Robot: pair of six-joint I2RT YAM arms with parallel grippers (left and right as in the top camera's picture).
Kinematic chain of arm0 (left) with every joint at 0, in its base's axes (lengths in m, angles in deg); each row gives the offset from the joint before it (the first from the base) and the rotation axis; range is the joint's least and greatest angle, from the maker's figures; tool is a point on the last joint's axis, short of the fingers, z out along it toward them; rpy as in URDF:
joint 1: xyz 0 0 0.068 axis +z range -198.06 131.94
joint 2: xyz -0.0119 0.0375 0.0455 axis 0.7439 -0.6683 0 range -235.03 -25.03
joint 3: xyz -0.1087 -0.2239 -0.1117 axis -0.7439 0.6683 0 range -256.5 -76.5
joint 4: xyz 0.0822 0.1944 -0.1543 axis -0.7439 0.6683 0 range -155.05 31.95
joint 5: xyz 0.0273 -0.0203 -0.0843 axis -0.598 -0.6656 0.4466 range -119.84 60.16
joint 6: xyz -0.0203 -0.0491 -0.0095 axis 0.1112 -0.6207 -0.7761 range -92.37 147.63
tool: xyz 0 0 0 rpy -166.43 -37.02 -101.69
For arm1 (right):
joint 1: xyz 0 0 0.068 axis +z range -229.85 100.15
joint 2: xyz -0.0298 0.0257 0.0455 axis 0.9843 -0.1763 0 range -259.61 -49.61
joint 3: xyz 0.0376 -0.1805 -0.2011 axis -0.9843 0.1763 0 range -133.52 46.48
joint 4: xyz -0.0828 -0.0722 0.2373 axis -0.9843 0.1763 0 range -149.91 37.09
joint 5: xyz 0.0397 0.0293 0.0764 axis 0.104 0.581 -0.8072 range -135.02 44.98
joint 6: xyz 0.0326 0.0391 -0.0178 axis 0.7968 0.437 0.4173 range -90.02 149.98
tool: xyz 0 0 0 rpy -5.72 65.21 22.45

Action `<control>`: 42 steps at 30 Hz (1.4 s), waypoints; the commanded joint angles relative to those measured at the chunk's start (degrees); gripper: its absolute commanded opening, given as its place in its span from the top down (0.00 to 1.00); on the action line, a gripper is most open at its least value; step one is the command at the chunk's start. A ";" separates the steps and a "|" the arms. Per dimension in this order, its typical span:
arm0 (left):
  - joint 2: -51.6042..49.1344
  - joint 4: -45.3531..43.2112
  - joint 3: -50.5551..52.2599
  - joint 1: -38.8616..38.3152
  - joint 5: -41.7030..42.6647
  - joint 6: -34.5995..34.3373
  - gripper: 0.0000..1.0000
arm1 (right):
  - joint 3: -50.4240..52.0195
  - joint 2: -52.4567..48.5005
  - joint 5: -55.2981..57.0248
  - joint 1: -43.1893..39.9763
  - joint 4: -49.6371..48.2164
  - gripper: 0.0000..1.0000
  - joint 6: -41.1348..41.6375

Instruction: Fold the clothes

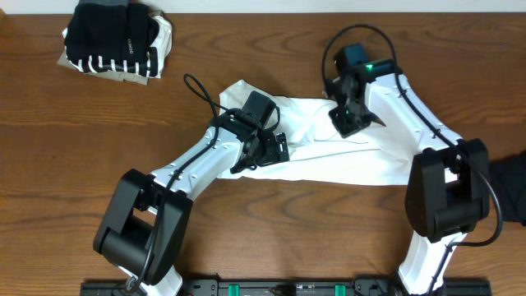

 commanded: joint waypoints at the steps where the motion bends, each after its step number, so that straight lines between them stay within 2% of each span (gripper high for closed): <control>1: -0.35 0.24 0.98 0.09 -0.92 0.13 0.00 | 0.20 0.90 -1.60 1.36 2.97 0.99 5.99; 16: -0.33 0.11 0.96 0.11 -1.86 1.25 0.00 | 0.22 0.90 -8.20 2.49 12.33 0.99 12.00; 23: 1.31 0.15 0.92 0.09 -2.51 3.04 0.00 | 0.22 0.90 -8.20 2.51 16.48 0.99 19.15; 24: 2.05 0.22 0.92 0.09 -2.86 3.19 0.00 | 0.22 0.90 -8.20 2.51 16.59 0.95 19.21; 25: 3.08 0.37 0.90 0.09 -3.30 3.21 0.00 | 0.22 0.90 -8.17 2.51 16.52 0.82 19.21; 28: 6.84 0.57 0.85 0.09 -3.37 5.38 0.00 | 0.22 0.90 -8.17 2.51 15.93 0.17 19.28; 29: 8.31 0.79 0.85 0.09 -3.37 5.84 0.00 | 0.22 0.90 -8.17 2.49 15.80 0.01 19.71; 35: 15.69 1.81 0.87 -0.72 -3.21 6.19 0.00 | 0.22 0.90 -8.15 2.49 12.98 0.01 23.78; 40: 14.97 1.03 0.87 -3.65 -2.71 6.21 0.00 | 0.22 0.90 -8.15 1.64 7.17 0.01 31.54; 42: 14.25 0.70 0.87 -4.17 -2.71 6.21 0.00 | 0.22 0.90 -8.20 0.33 4.83 0.06 34.69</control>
